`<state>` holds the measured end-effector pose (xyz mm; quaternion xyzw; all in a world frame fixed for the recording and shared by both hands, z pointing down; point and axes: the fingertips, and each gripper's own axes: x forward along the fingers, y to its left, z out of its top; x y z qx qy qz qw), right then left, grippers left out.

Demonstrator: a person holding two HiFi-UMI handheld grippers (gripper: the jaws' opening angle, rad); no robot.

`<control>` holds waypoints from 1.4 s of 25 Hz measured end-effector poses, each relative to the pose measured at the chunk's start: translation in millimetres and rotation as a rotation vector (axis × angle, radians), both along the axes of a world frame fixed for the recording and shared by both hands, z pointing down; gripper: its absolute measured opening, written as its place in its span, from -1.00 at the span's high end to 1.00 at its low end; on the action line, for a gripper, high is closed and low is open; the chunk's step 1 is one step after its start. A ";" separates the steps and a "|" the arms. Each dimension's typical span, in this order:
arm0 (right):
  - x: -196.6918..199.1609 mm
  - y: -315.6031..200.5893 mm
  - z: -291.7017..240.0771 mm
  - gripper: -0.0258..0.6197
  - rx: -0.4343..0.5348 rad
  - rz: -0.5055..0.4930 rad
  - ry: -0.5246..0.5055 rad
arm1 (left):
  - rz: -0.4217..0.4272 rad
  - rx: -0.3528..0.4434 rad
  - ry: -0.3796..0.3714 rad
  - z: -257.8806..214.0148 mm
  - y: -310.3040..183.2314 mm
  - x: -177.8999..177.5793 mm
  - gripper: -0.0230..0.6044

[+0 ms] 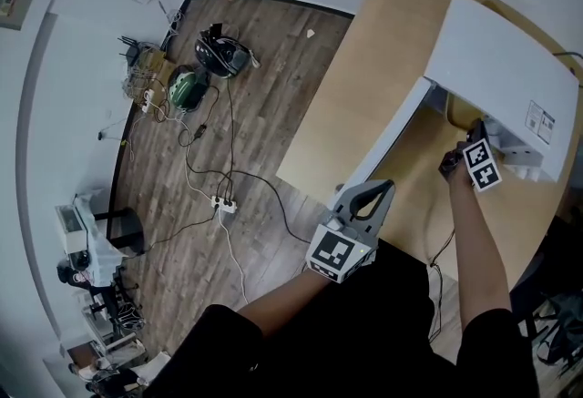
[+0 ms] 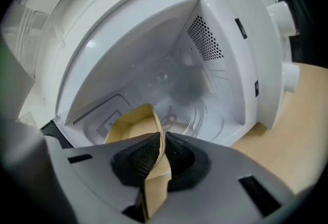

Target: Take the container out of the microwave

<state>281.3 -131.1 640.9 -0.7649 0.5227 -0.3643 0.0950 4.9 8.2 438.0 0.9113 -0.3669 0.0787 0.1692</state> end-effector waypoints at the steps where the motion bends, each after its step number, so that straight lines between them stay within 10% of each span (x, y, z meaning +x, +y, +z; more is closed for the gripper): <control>1: -1.1 4.5 -0.6 0.65 0.001 0.004 -0.009 | 0.004 0.006 -0.002 0.3 2.8 -2.6 0.89; 23: -58.7 168.5 -64.7 0.65 0.022 0.022 0.072 | 0.070 0.095 0.090 -16.3 43.8 -56.4 0.89; 35: -99.6 310.8 -165.9 0.65 0.085 0.009 0.172 | 0.206 0.033 0.143 -21.9 91.9 -19.6 0.89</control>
